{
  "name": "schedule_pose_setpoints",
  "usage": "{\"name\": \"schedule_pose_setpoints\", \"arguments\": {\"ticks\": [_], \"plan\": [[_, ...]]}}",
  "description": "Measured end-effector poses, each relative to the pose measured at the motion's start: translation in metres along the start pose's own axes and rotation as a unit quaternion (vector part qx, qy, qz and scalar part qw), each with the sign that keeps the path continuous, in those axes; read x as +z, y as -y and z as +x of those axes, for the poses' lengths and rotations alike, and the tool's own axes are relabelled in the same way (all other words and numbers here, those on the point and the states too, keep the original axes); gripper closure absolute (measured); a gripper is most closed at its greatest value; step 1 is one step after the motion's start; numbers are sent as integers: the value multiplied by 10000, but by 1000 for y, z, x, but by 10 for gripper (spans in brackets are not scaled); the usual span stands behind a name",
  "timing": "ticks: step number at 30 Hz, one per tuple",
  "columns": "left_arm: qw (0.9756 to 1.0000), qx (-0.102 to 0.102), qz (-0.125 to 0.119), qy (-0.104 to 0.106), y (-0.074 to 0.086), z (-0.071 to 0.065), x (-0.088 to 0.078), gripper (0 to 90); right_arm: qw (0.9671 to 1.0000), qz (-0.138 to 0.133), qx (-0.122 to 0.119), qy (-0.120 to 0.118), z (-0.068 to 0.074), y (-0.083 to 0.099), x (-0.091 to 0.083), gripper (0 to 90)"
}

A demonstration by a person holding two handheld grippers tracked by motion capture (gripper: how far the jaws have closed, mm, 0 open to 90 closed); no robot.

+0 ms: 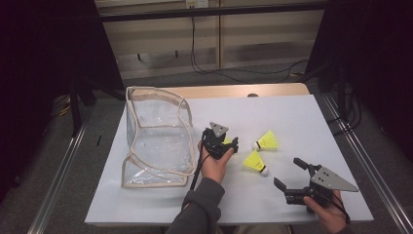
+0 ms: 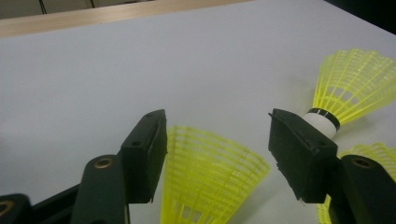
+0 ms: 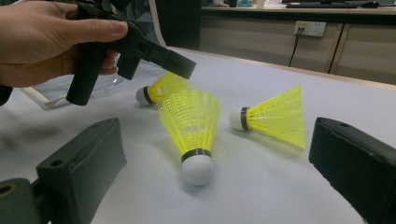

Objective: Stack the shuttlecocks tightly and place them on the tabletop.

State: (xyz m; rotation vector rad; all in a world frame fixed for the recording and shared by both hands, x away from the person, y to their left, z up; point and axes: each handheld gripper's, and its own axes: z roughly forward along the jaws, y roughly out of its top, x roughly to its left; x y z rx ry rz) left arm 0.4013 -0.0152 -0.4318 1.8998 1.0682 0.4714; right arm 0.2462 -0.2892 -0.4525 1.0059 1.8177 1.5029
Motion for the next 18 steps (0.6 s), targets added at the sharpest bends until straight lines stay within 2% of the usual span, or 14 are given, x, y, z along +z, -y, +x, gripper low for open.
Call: {"name": "schedule_pose_setpoints", "arguments": {"ticks": [2, 5, 10, 15, 18], "plan": [[10000, -58, -4, -24, 0, 0, 1, 403, 10000, -2, -1, 3, 0, 0, 0, 27], [10000, -76, 18, -50, 0, -1, 1, 484, 10000, 0, 1, 1, 0, 0, 0, 27], [10000, -28, 4, -76, 0, -1, -1, 681, 10000, -8, -1, -1, 0, 0, -1, 27], [9997, 176, -49, -138, -1, -1, -2, 802, 10000, -9, 3, 0, 0, 0, -1, 27], [9993, 294, -82, -206, -2, -1, -2, 839, 10000, -10, -1, 0, 0, 0, -1, 26]]}}
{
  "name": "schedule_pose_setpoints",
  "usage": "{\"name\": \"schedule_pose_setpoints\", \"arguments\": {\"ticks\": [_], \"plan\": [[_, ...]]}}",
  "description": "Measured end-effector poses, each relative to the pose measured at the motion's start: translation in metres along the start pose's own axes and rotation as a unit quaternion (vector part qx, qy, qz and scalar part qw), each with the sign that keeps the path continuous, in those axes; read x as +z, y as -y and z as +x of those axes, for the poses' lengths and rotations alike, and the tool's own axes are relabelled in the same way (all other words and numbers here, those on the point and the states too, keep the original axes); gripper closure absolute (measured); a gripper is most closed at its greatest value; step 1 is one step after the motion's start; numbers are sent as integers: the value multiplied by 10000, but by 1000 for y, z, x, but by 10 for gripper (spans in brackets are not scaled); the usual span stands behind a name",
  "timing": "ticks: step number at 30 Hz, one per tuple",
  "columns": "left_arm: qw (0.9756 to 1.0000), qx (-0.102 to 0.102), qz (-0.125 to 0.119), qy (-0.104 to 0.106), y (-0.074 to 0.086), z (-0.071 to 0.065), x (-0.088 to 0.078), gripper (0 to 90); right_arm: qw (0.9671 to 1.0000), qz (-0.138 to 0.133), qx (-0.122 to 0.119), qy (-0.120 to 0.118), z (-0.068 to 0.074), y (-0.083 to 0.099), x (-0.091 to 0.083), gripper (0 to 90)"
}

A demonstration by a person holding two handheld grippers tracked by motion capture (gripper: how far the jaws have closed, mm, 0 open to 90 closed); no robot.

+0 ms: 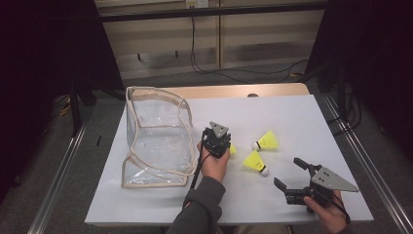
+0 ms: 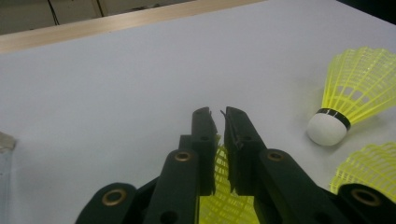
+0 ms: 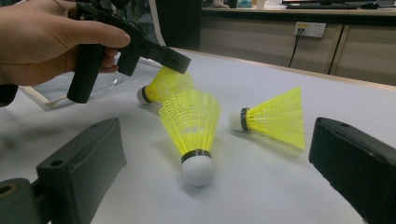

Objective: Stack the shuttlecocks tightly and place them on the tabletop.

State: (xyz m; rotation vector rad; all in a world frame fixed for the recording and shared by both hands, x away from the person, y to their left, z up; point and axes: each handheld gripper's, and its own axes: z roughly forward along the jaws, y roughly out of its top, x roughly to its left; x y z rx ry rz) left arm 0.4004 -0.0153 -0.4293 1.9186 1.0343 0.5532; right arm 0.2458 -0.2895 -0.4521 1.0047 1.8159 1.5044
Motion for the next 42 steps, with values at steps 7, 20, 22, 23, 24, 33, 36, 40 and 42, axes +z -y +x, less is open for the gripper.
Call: {"name": "schedule_pose_setpoints", "arguments": {"ticks": [7, 20, 22, 23, 24, 33, 36, 40, 42], "plan": [[9998, 124, -96, -125, -4, 3, 3, 859, 10000, -14, -3, 4, 0, 0, 0, 27], [9986, 292, -332, -299, -1, 12, 15, 845, 10000, -16, -2, -10, 0, 0, 0, 27], [9984, 377, -335, -257, 0, 12, 16, 827, 10000, -12, -7, -12, -1, 0, 0, 27], [9983, 402, -322, -255, 0, 11, 17, 818, 10000, -9, -10, -7, -1, 0, 0, 27], [9985, 400, -300, -201, 0, 11, 17, 812, 10000, -10, -11, -9, -1, 0, 0, 27], [9993, 335, -159, 17, 0, 6, 14, 685, 10000, 6, -12, -6, 0, 0, 0, 27], [9996, 249, -107, 27, 0, 6, 13, 631, 10000, 6, -13, -10, 0, 0, 0, 27], [9999, 154, -22, 33, -1, 5, 11, 585, 10000, 8, -9, -11, 0, 0, 0, 27], [10000, 58, 21, 24, -1, 5, 11, 563, 10000, 5, -15, -5, 0, 0, 0, 27]]}}
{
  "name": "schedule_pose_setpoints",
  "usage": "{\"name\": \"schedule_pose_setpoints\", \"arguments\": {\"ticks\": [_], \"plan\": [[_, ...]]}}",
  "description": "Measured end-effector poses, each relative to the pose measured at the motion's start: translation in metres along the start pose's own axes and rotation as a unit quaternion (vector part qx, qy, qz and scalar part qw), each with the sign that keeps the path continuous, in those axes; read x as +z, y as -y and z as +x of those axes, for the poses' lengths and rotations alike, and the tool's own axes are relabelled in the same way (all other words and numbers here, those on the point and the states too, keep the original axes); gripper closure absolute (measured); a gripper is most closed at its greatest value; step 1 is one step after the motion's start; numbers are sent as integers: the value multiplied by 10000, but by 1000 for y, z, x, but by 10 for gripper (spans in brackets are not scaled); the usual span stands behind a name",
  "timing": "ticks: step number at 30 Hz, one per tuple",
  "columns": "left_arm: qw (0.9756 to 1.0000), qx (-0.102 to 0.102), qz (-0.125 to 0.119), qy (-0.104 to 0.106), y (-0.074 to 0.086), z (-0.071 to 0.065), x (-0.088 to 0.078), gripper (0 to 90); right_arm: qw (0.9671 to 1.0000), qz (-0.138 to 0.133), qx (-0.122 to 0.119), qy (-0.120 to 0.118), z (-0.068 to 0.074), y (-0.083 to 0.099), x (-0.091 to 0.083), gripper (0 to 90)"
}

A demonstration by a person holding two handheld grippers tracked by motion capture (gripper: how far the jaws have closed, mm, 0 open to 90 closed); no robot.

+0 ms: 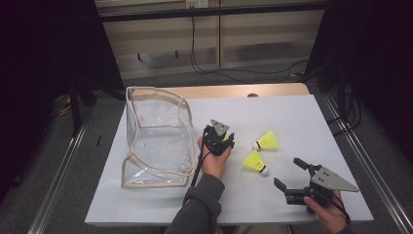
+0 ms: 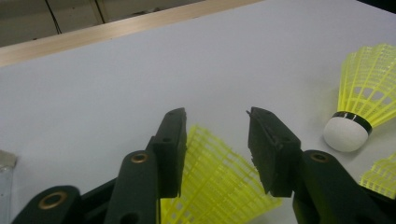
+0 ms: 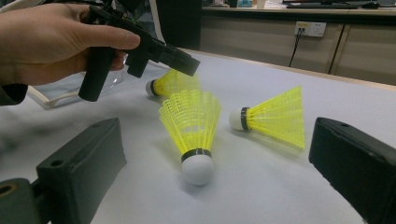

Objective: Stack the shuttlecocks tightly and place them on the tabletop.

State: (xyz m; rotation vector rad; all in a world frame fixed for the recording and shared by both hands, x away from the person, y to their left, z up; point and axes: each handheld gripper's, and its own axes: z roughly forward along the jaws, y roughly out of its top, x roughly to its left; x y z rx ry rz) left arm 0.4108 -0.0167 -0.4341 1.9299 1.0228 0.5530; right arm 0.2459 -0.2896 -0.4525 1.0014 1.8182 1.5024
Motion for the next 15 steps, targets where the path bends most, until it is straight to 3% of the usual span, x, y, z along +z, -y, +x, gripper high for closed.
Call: {"name": "schedule_pose_setpoints", "arguments": {"ticks": [9, 15], "plan": [[9998, -160, 105, 41, -1, 0, -2, 517, 10000, 0, -7, -6, 0, 0, 0, 27], [9996, -197, 201, 16, 0, -1, -3, 616, 10000, -1, -1, -1, 0, 0, 0, 27]]}}
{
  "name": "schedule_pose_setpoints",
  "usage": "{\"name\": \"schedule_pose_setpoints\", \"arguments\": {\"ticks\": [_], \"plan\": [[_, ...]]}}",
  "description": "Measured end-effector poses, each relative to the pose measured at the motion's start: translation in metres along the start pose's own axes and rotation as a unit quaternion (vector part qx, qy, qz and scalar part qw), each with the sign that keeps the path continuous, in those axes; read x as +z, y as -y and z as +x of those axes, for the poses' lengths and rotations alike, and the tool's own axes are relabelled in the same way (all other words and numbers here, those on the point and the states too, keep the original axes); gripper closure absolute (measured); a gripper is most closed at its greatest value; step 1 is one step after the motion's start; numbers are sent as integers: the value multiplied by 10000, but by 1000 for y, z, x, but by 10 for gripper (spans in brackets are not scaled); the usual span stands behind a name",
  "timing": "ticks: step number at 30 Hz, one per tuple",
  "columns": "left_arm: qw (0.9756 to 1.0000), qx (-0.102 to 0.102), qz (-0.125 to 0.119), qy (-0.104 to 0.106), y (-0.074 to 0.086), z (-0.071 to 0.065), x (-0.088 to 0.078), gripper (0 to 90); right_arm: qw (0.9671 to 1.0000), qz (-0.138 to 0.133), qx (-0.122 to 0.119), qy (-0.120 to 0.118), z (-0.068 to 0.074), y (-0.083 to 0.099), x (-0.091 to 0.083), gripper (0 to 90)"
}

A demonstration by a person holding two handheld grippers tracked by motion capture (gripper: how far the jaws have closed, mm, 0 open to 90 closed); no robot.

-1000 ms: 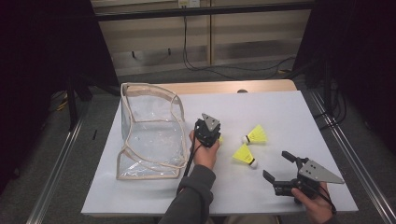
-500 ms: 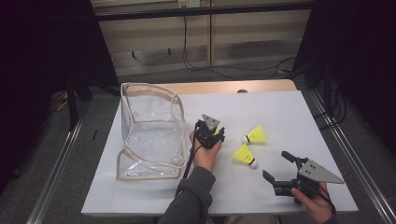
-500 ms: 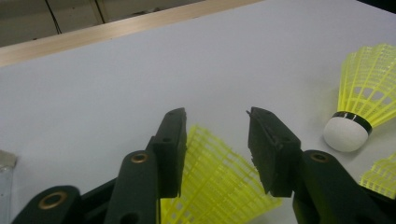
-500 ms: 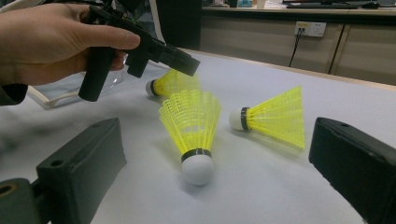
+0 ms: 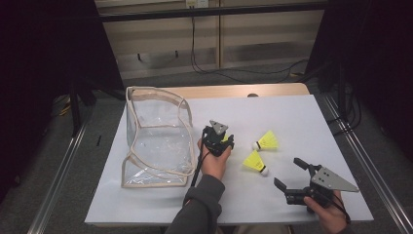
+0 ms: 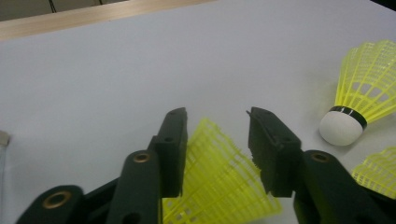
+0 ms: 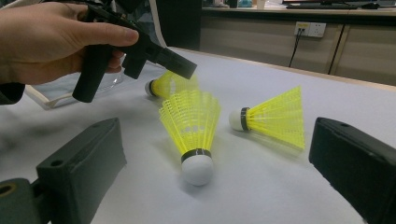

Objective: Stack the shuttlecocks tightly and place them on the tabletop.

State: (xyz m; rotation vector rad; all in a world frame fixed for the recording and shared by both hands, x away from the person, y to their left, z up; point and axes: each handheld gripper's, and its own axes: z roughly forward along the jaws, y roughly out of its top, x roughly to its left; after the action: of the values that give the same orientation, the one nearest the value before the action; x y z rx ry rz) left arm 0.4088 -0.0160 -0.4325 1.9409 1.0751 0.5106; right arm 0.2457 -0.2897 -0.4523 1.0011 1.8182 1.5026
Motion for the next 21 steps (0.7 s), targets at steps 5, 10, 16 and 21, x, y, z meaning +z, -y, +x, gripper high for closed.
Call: {"name": "schedule_pose_setpoints", "arguments": {"ticks": [5, 10, 16, 21], "plan": [[9999, 119, 0, -106, 0, 0, -2, 757, 10000, -4, -4, 3, 0, 0, 0, 27], [9995, 133, -148, -231, -2, 2, -2, 789, 10000, -11, -13, 8, 0, 0, 0, 27], [9993, 107, -223, -295, -3, 4, 0, 810, 10000, -8, -9, 10, 0, 0, 0, 27], [9992, 110, -211, -323, -5, 6, 4, 813, 10000, -5, 9, 1, 0, 0, -1, 27]]}}
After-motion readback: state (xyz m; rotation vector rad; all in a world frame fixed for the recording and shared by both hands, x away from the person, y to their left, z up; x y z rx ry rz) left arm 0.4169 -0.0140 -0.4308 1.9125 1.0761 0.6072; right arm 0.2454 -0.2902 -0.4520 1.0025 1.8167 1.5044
